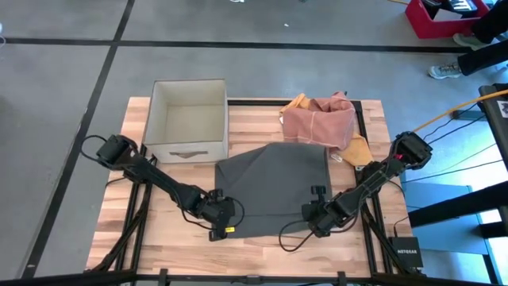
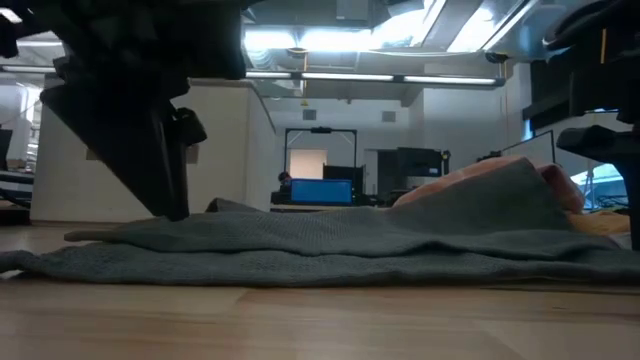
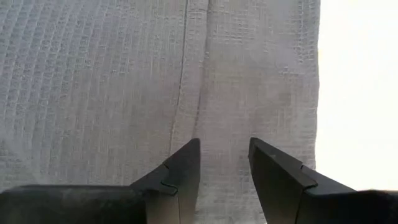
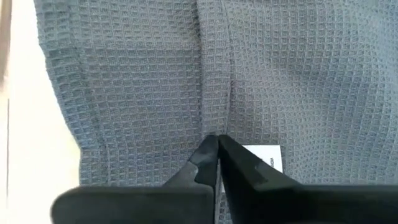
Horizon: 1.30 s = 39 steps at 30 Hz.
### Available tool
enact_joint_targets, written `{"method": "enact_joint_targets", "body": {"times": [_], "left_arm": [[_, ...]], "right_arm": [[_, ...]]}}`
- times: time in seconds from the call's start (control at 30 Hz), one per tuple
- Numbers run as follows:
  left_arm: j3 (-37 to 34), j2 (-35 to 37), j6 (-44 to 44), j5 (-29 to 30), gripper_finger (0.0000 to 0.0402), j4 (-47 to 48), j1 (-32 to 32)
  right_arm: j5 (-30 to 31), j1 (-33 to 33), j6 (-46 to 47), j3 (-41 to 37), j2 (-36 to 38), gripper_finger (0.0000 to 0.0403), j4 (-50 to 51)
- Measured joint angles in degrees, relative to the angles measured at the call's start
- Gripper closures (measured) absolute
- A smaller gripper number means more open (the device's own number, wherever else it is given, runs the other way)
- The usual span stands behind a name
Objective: Fold towel
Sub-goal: Fold the grey towel
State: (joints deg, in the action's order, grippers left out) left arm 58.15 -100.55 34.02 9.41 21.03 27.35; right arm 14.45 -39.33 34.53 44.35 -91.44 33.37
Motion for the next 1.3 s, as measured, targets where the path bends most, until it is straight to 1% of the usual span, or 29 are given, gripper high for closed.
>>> {"method": "enact_joint_targets", "body": {"times": [0.1, 0.23, 0.33, 0.43, 0.5, 0.57, 0.6, 0.7, 0.8, 0.93, 1.0, 1.07, 1.13, 1.23, 1.3], "left_arm": [[0.0, -1.0, -1.5, 0.3, 0.0273, -0.4, 0.0], [0.0, -3.1, -5.0, 3.8, 0.0273, -0.4, 0.0], [0.1, -4.0, -6.3, 4.8, 0.0277, -0.4, -0.4], [0.1, -4.0, -6.6, 5.0, 0.0309, -0.3, -0.4], [0.1, -3.8, -7.4, 5.1, 0.0345, 0.0, -0.4], [0.1, -3.0, -7.3, 5.0, 0.0383, 0.3, -0.3], [0.1, -2.4, -6.8, 5.0, 0.0391, 0.4, -0.2], [0.3, -0.4, -4.7, 5.0, 0.0391, 1.6, 0.1], [0.8, 1.3, -4.1, 4.6, 0.0394, 3.4, 0.4], [0.8, 2.5, -3.9, 4.5, 0.0399, 5.2, 0.5], [0.8, 2.7, -3.8, 4.5, 0.0397, 5.3, 0.5], [0.8, 2.5, -3.8, 4.5, 0.0397, 5.0, 0.5], [0.7, 1.8, -3.1, 4.5, 0.0397, 5.2, 0.5], [0.6, 0.9, -2.9, 4.5, 0.0392, 5.4, 0.5], [0.6, 0.5, -2.6, 4.5, 0.0379, 5.5, 0.5]], "right_arm": [[-0.8, 0.0, 1.1, 0.1, 0.0, 0.0358, 0.0], [-1.0, 0.0, 1.0, 0.1, 0.0, 0.0317, 0.3], [-0.8, 0.0, 1.0, 0.2, 0.1, 0.029, 1.1], [-1.0, 0.0, 1.0, 0.2, 0.1, 0.0275, 1.6], [-1.0, 0.0, 1.0, 0.4, 0.1, 0.0273, 1.9], [-1.5, 0.0, 1.0, 1.5, 0.1, 0.0275, 4.6], [-1.9, 0.0, 1.0, 2.3, 0.0, 0.0278, 6.6], [-2.3, -0.5, 1.1, 5.8, 0.7, 0.0292, 11.8], [-2.4, -1.9, 0.8, 7.8, 1.9, 0.0306, 14.4], [-2.0, -3.8, 1.4, 7.5, 3.2, 0.0316, 15.7], [-0.1, -4.8, 2.2, 6.6, 3.1, 0.0317, 15.5], [1.6, -5.4, 2.5, 5.1, 3.1, 0.0315, 13.2], [1.7, -5.4, 2.5, 3.5, 3.0, 0.0308, 11.5], [0.8, -4.8, 2.5, 1.6, 2.9, 0.0289, 9.0], [-0.3, -4.0, 1.8, 0.6, 2.9, 0.0272, 6.4]]}}
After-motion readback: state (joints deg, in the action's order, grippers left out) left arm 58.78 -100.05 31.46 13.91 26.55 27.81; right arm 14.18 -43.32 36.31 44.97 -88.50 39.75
